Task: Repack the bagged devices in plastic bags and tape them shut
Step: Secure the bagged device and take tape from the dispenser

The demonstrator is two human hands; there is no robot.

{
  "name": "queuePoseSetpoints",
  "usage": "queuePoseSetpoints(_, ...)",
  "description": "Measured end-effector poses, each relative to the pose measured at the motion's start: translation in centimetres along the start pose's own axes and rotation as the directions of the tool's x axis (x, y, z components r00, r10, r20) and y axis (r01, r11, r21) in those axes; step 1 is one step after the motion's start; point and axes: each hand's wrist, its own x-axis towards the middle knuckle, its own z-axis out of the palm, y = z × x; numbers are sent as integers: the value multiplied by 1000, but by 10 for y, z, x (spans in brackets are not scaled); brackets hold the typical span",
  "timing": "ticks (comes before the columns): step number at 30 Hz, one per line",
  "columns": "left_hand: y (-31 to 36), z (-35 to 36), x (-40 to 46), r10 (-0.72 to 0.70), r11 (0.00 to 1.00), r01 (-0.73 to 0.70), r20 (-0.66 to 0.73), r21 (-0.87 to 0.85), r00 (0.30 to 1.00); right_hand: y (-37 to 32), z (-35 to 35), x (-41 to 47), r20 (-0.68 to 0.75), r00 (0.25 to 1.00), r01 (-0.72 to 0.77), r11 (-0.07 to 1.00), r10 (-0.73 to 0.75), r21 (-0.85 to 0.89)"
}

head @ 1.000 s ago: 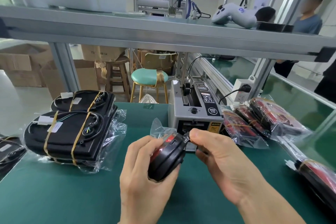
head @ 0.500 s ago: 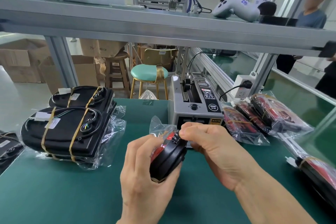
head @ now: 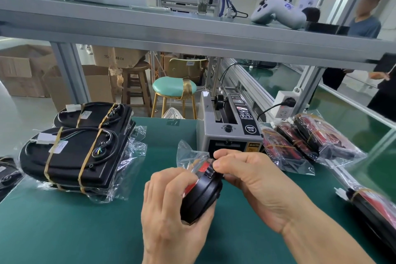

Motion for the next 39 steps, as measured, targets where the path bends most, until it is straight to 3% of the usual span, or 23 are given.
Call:
queuePoseSetpoints(15, -2, 4, -4, 15, 1000, -15, -31, -15, 999, 0, -5, -2, 17, 998, -59, 998, 59, -2)
queuePoseSetpoints(29, 4, 3, -4, 20, 999, -21, 31, 36, 999, 2, -3, -5, -43, 997, 60, 990, -66, -125)
queuePoseSetpoints(39, 3, 8, -7, 45, 997, -45, 2, 65, 999, 9, -3, -4, -131, 978, 128, 961, -163, -243)
